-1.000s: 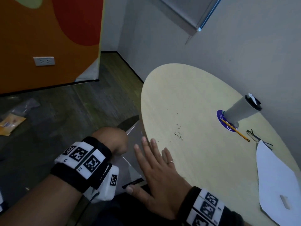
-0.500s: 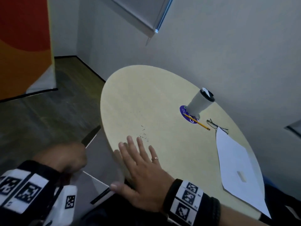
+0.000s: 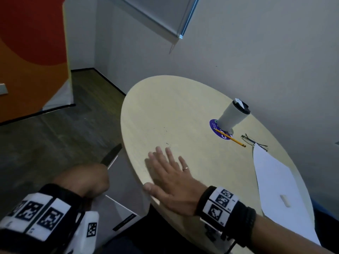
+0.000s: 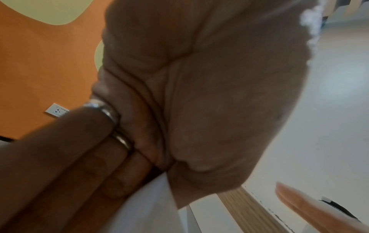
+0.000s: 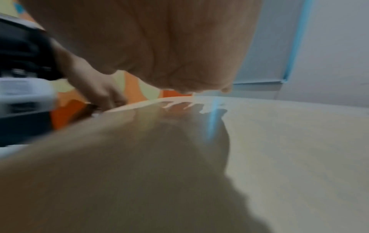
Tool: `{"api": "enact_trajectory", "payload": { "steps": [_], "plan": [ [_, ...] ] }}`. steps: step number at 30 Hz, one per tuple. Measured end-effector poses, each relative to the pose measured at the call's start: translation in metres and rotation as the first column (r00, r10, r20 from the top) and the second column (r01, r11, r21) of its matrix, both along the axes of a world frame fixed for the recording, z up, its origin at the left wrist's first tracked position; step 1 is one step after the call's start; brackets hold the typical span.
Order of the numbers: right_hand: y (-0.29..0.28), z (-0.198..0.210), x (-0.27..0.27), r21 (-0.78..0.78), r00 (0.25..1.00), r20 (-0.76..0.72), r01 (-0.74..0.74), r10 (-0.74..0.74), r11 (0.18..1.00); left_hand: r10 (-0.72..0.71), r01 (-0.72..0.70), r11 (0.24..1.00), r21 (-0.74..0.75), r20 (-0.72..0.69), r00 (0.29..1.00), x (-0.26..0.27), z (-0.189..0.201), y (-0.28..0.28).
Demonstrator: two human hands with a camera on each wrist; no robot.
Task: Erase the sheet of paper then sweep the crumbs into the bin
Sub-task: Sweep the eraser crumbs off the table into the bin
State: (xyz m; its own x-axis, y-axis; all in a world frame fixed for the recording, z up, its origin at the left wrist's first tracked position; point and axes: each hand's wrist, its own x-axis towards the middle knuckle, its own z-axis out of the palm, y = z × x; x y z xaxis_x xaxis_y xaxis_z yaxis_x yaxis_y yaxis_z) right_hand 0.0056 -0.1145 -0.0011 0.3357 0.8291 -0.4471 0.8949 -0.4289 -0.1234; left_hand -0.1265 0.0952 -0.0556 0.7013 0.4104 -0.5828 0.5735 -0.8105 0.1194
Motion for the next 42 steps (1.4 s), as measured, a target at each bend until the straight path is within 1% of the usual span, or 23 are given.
{"api": "enact_trajectory", "payload": {
  "steps": [3,4,5,6,9,10,11,12,15,16,17,19,21,23,24,28,29,30,33,35,36,40,42],
  "plan": [
    [-0.001,-0.001,0.038,-0.057,0.954,0.113,0.286,-0.279,0.956,0.02,-0.02,1.0,-0.004,0.017,1.0,-0.001,-0.001,0.0],
    [-0.001,-0.003,0.043,-0.085,0.938,0.118,0.337,-0.327,0.937,0.019,-0.019,1.0,-0.008,0.017,1.0,-0.001,-0.002,0.001],
    [-0.001,-0.006,0.041,-0.11,0.94,0.106,0.335,-0.324,0.936,0.017,-0.017,1.0,-0.011,0.016,1.0,-0.001,-0.002,0.0],
    [-0.001,-0.008,0.034,-0.123,0.958,0.086,0.283,-0.273,0.951,0.018,-0.018,1.0,-0.01,0.017,1.0,-0.001,-0.002,-0.001],
    [-0.002,-0.01,0.007,-0.123,0.999,0.037,-0.014,0.019,0.992,0.021,-0.021,1.0,-0.009,0.026,0.999,-0.001,-0.002,-0.001],
    [-0.001,-0.009,0.005,-0.111,0.998,0.018,-0.064,0.066,0.992,0.021,-0.02,1.0,-0.012,0.025,0.999,-0.002,-0.002,-0.001],
    [0.0,-0.008,0.007,-0.092,0.998,0.008,-0.059,0.06,0.994,0.024,-0.023,1.0,-0.016,0.026,0.999,-0.003,-0.001,0.0],
    [0.0,-0.008,0.014,-0.072,1.0,0.014,-0.009,0.01,0.997,0.028,-0.027,0.999,-0.02,0.027,0.999,-0.003,0.0,0.0],
    [0.002,-0.005,0.038,-0.051,0.973,0.087,0.221,-0.216,0.974,0.028,-0.027,0.999,-0.036,0.033,0.999,-0.003,0.005,-0.001],
    [0.003,-0.006,0.039,-0.071,0.965,0.102,0.25,-0.242,0.966,0.035,-0.034,0.999,-0.043,0.025,0.999,-0.003,0.007,-0.002],
    [0.005,-0.006,0.035,-0.103,0.97,0.104,0.232,-0.221,0.967,0.042,-0.041,0.998,-0.048,0.021,0.999,-0.002,0.008,-0.003],
    [0.005,-0.008,0.015,-0.148,0.994,0.076,0.083,-0.072,0.985,0.041,-0.04,0.998,-0.051,0.012,0.999,-0.001,0.008,-0.004],
    [0.003,-0.006,-0.009,-0.148,0.993,0.03,-0.105,0.111,0.983,0.042,-0.042,0.998,-0.048,0.002,0.999,-0.001,0.008,-0.004],
    [0.003,-0.001,-0.017,-0.122,0.983,0.005,-0.183,0.185,0.976,0.044,-0.044,0.998,-0.047,0.008,0.999,-0.002,0.008,-0.004],
    [0.004,0.001,-0.014,-0.102,0.987,0.021,-0.155,0.158,0.983,0.044,-0.043,0.998,-0.041,0.018,0.999,-0.003,0.008,-0.004],
    [0.011,0.004,0.009,-0.103,0.987,0.129,0.11,-0.096,0.989,0.047,-0.046,0.998,-0.046,0.035,0.998,-0.004,0.007,-0.005],
    [0.011,0.002,0.007,-0.119,0.987,0.126,0.114,-0.099,0.986,0.049,-0.047,0.998,-0.049,0.036,0.998,-0.004,0.006,-0.005],
    [0.011,-0.001,0.001,-0.132,0.992,0.109,0.073,-0.059,0.989,0.049,-0.047,0.998,-0.051,0.036,0.998,-0.004,0.006,-0.005],
    [0.005,-0.006,-0.029,-0.106,0.984,0.02,-0.174,0.177,0.979,0.047,-0.045,0.998,-0.051,0.035,0.998,-0.004,0.007,-0.005],
    [0.004,-0.008,-0.037,-0.065,0.964,0.017,-0.263,0.264,0.963,0.053,-0.051,0.998,-0.048,0.035,0.998,-0.004,0.008,-0.005],
    [0.005,-0.008,-0.035,-0.045,0.969,0.032,-0.243,0.244,0.969,0.057,-0.055,0.997,-0.047,0.032,0.998,-0.005,0.008,-0.004],
    [0.017,-0.008,-0.012,-0.046,0.995,0.103,0.002,0.003,0.999,0.066,-0.064,0.996,-0.061,0.03,0.997,-0.003,0.004,-0.004],
    [0.019,-0.01,-0.015,-0.089,0.996,0.09,-0.01,0.018,0.996,0.063,-0.061,0.995,-0.073,0.025,0.998,-0.002,0.001,-0.003]
  ]
}}
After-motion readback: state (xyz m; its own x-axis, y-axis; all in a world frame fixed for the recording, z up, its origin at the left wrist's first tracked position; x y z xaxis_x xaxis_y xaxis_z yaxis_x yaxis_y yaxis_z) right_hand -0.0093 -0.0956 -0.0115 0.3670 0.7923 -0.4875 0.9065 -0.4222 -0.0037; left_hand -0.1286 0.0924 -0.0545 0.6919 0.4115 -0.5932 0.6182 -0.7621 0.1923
